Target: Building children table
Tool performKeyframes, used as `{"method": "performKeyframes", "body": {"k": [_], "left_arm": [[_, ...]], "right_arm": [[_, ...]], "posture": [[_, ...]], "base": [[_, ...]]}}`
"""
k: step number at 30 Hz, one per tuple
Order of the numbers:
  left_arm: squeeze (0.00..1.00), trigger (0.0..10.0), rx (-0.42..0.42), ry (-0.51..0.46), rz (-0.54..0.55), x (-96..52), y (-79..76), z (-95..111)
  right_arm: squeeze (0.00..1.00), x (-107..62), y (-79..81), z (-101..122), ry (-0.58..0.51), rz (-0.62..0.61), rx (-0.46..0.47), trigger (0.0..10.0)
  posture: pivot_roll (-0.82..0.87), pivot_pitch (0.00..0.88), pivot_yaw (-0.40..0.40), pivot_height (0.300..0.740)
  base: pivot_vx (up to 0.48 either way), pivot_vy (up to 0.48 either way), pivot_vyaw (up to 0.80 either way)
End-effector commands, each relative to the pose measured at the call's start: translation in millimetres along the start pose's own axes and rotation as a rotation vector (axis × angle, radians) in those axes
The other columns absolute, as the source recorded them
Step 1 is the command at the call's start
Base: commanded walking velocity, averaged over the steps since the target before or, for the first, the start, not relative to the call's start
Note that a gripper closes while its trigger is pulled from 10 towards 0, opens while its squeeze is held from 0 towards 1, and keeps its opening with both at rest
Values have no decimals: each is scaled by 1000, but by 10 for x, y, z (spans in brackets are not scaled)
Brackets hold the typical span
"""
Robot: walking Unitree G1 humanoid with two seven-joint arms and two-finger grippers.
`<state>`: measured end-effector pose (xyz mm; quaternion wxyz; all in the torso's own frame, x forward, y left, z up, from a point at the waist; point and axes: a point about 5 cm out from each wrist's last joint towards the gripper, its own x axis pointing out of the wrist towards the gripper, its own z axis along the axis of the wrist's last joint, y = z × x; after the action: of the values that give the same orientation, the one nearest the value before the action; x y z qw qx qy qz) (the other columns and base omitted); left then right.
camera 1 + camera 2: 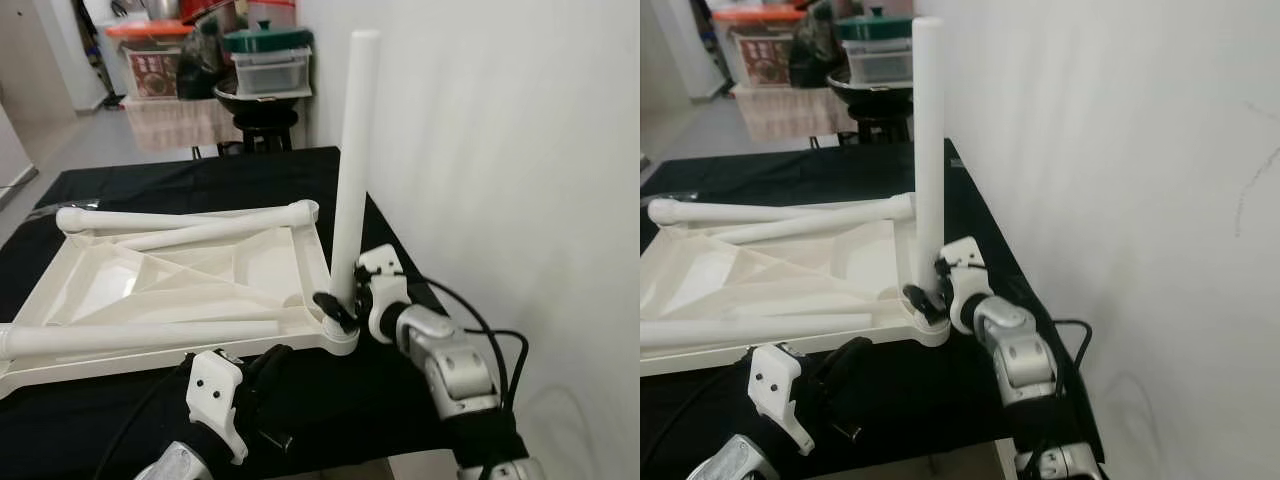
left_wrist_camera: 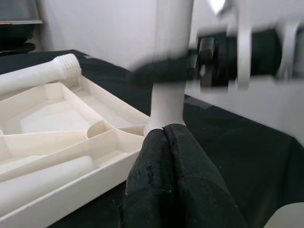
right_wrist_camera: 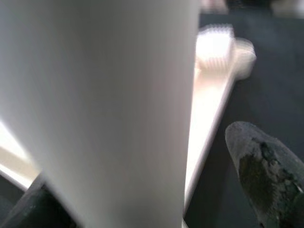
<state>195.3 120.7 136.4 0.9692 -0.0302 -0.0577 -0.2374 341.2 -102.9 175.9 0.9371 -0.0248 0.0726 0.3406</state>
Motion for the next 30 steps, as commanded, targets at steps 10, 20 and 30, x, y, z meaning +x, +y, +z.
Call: {"method": "performKeyframes", "body": {"k": [10, 20, 30], "left_arm": [[0, 10000, 9, 16, 11, 21, -18, -23], [0, 10000, 8, 17, 17, 2, -33, -12], [0, 10000, 3, 22, 10, -40, -29, 2]], "right_arm": [[0, 89, 3, 140, -44, 526, -131, 10000], [0, 58, -176, -88, 35, 443, -78, 0], [0, -272, -113, -647, 116, -413, 345, 0]], "posture": [[78, 0, -34, 740], [93, 0, -33, 740], [72, 0, -11, 740]], "base": [[0, 0, 0], [0, 0, 0], [0, 0, 0]]}}
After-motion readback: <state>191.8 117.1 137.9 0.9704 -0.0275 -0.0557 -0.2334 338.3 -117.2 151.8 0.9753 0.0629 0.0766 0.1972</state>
